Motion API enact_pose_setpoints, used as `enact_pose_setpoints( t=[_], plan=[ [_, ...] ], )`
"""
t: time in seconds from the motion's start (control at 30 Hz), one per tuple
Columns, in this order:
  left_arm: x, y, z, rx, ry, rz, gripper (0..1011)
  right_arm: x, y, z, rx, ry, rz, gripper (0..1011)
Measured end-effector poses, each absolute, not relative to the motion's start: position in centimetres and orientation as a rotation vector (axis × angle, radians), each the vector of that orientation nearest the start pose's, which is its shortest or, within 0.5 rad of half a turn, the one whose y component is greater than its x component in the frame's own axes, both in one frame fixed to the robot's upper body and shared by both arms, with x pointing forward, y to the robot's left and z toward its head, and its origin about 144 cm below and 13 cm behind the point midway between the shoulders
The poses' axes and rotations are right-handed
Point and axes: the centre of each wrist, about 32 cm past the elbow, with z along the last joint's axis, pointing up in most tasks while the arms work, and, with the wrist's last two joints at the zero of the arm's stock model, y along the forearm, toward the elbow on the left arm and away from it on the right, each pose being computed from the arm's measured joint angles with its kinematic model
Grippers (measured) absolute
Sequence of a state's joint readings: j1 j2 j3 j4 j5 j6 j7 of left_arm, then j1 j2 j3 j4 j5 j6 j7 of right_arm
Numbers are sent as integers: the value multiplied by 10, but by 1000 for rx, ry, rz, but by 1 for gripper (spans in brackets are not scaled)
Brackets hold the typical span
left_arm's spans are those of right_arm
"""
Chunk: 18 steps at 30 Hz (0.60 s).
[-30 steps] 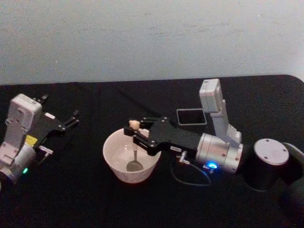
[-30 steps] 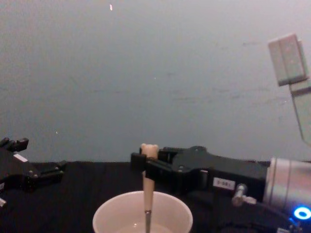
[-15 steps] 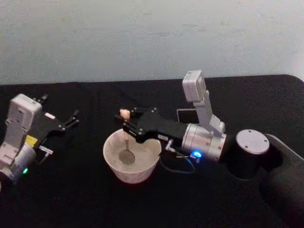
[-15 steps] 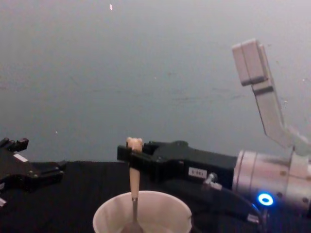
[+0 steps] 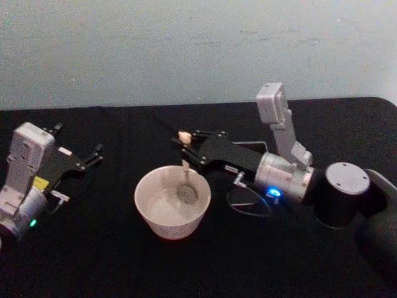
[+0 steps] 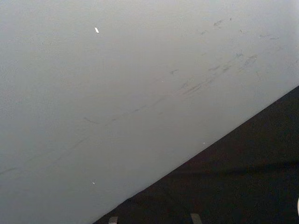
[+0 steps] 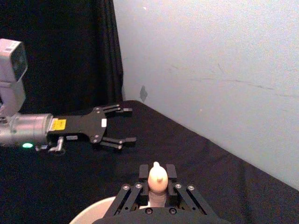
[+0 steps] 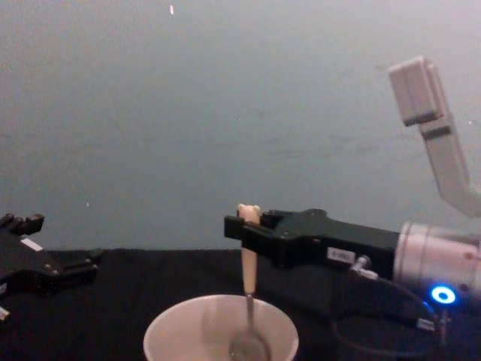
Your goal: Pick up the stirring spoon with one hand, stir inside the cup, then place it back in its original position.
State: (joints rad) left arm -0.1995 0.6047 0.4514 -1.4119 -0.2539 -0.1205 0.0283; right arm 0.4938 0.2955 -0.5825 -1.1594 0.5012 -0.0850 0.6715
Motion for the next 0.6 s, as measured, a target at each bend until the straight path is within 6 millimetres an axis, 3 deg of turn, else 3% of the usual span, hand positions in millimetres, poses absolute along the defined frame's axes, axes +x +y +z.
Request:
enact_pose_setpoints(
  t=[0.27, 0.37, 0.6],
  plan=[
    [489, 310, 1140, 304, -285, 1248, 1002, 547, -205, 1162, -15, 19, -470, 213],
    [489, 310, 1140, 304, -285, 1248, 1001, 536, -202, 1161, -17, 31, -425, 213],
    [489, 310, 1140, 304, -285, 1248, 1002, 532, -190, 1159, -7, 51, -395, 213]
  ],
)
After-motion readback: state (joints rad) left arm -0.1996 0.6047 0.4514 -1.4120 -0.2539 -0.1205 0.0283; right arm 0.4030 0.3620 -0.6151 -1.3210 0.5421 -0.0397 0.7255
